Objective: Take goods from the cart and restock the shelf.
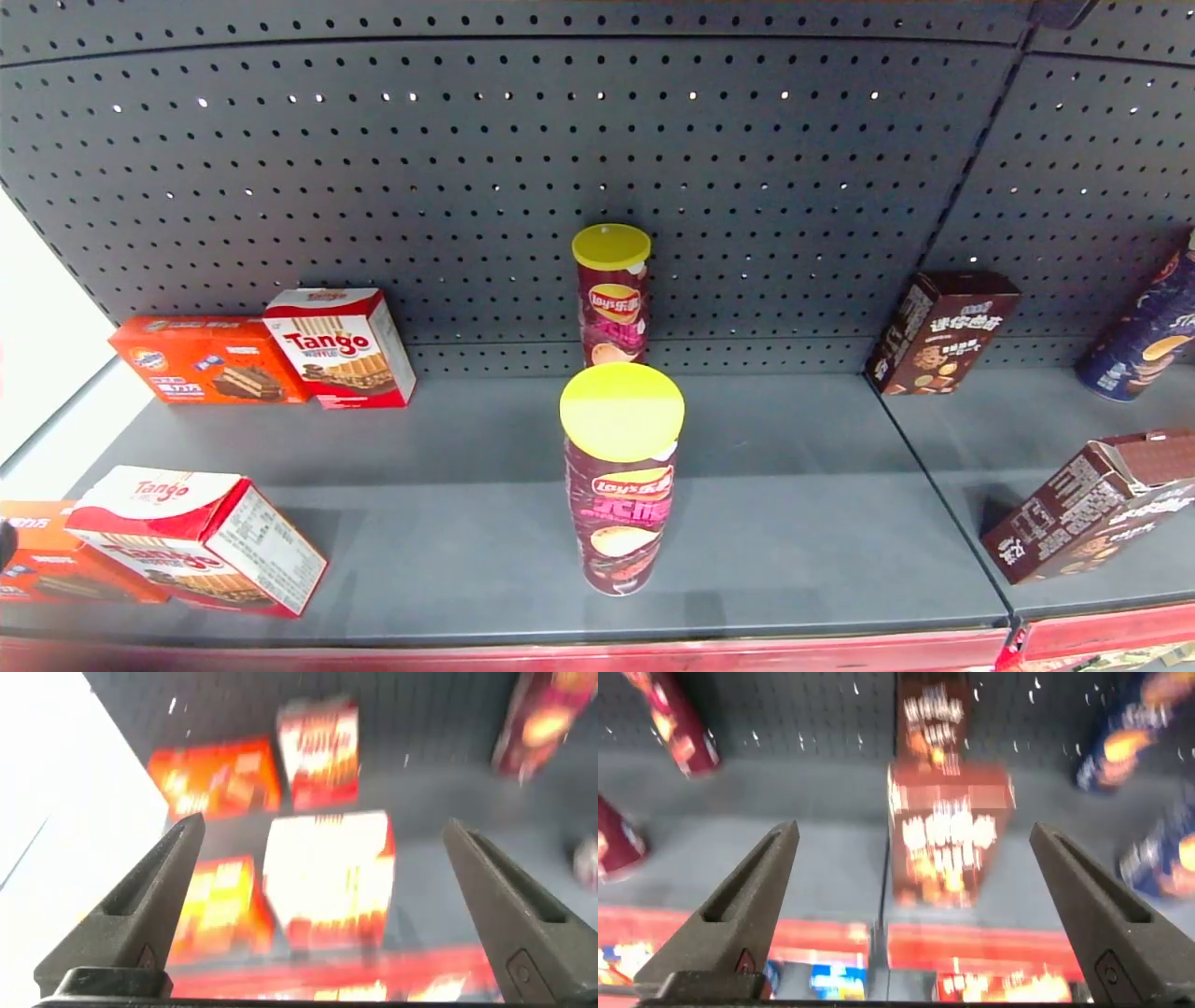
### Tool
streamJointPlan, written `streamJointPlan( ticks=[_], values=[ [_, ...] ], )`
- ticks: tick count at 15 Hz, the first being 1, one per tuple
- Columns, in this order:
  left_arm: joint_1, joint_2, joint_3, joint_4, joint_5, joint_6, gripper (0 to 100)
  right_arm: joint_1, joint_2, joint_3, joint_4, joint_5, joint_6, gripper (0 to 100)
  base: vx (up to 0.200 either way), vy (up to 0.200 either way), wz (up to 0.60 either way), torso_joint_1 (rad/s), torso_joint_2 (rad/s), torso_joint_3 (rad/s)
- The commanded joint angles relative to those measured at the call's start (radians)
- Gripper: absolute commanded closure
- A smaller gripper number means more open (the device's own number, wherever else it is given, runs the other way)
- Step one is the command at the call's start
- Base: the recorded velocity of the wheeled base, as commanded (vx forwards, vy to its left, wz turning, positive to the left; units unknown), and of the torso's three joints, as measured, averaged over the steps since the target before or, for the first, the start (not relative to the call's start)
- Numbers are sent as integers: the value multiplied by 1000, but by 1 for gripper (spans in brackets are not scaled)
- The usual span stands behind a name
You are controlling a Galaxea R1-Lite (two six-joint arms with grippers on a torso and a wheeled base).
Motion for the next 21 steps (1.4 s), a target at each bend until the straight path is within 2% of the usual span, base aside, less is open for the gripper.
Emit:
streamJointPlan(
  ticks=[1, 2, 4, 5, 6, 8, 9, 11, 12, 13, 14, 16, 17, 19, 20, 21],
  values=[
    [40, -306, 13, 238, 16, 2, 0, -4, -245, 121, 80, 0, 16, 0, 0, 0, 0, 0, 0, 0],
    [46, -356, 19, 288, 11, 2, 0, -18, -275, 158, 81, -9, 40, 0, 0, 0, 0, 0, 0, 0],
    [46, -415, 70, 297, 14, 3, 0, -47, -333, 196, 92, -8, 71, 0, 0, 0, 0, 0, 0, 0],
    [46, -421, 122, 244, 18, 3, 0, -47, -341, 271, 70, -34, 76, 0, 0, 0, 0, 0, 0, 0],
    [46, -421, 142, 202, 16, 3, 0, -47, -343, 271, 64, -40, 76, 0, 0, 0, 0, 0, 0, 0],
    [46, -421, 260, 106, 19, 25, 0, -47, -343, 271, 98, -28, 66, 0, 0, 0, 0, 0, 0, 0],
    [46, -422, 277, 90, 18, 29, 0, -45, -343, 271, 127, -29, 60, 0, 0, 0, 0, 0, 0, 0],
    [46, -421, 414, 6, 10, 34, 0, -47, -341, 271, 130, -12, 19, 0, 0, 0, 0, 0, 0, 0],
    [46, -421, 443, -22, 2, 34, 0, -47, -341, 271, 130, -12, 20, 0, 0, 0, 0, 0, 0, 0],
    [46, -421, 480, -58, -61, 34, 0, -47, -341, 271, 130, -14, 23, 0, 0, 0, 0, 0, 0, 0],
    [46, -421, 480, -39, -81, 33, 0, -47, -341, 271, 130, -14, 23, 0, 0, 0, 0, 0, 0, 0],
    [46, -421, 477, -28, -81, 3, 0, -47, -341, 271, 130, -14, 23, 0, 0, 0, 0, 0, 0, 0],
    [46, -421, 477, -26, -67, -37, 0, -47, -341, 271, 130, -14, 23, 0, 0, 0, 0, 0, 0, 0],
    [46, -421, 478, -29, -30, -67, 0, -47, -341, 271, 130, -14, 23, 0, 0, 0, 0, 0, 0, 0],
    [46, -421, 466, -48, 5, -110, 0, -47, -341, 271, 130, -14, 23, 0, 0, 0, 0, 0, 0, 0],
    [46, -419, 446, -58, 14, -127, 0, -47, -341, 271, 130, -14, 23, 0, 0, 0, 0, 0, 0, 0]
  ],
)
